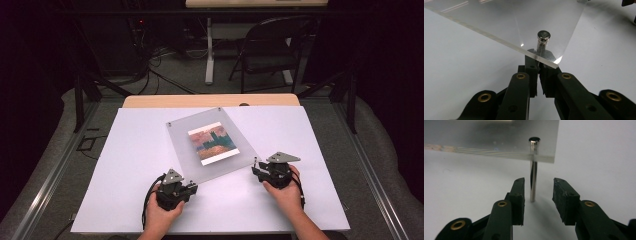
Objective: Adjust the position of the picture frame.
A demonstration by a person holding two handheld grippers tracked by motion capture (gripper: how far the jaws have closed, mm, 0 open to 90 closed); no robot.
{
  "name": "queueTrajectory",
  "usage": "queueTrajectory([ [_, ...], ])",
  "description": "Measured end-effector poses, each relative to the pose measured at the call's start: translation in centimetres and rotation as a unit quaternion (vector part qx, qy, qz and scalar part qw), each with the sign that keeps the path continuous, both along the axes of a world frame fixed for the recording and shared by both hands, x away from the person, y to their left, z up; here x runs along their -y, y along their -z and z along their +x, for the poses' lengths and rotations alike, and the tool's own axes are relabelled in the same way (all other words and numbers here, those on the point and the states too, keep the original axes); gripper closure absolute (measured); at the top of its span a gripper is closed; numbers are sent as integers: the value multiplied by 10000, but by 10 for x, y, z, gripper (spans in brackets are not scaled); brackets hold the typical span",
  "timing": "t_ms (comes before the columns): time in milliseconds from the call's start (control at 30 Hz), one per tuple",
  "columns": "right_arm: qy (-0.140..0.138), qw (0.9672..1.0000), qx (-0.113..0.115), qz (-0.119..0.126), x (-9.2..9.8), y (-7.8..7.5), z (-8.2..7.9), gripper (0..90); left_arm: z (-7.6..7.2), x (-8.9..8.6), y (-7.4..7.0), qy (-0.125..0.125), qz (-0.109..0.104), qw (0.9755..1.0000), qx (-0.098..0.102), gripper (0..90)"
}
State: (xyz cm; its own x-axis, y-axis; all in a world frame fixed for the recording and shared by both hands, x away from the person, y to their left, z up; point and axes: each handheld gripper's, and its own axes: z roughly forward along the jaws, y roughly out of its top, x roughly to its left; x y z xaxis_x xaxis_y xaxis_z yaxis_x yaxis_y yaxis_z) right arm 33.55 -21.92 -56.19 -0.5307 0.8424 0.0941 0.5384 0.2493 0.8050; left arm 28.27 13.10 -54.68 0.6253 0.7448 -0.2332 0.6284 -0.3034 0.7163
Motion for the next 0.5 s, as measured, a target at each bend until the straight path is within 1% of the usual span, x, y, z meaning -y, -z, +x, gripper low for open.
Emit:
queueTrajectory([
  [67,-123,9999,18,-9,-6,0,4,637,0,-4,0,-83,-26,10000,8,848],
  [100,-231,9997,24,-47,-11,1,7,661,0,-5,0,-122,-29,9999,14,847],
  [167,-339,9994,11,-117,-17,2,9,708,0,-8,0,-180,-35,9998,33,847],
  [267,-505,9986,1,-145,-25,2,12,826,0,-14,-2,-323,-91,9994,78,848],
  [300,-532,9985,26,-137,-26,1,12,840,1,-18,-4,-351,-86,9993,80,848],
  [367,-601,9982,-28,29,-26,0,13,851,2,-21,-6,-391,-175,9991,76,847],
  [400,-629,9980,-31,74,-27,-1,13,851,2,-23,-7,-406,-172,9990,85,847],
  [467,-661,9978,-54,89,-28,-1,12,852,3,-24,-8,-432,-163,9988,138,846],
  [500,-662,9977,-83,104,-29,-1,12,852,4,-25,-9,-423,-152,9989,128,846],
])
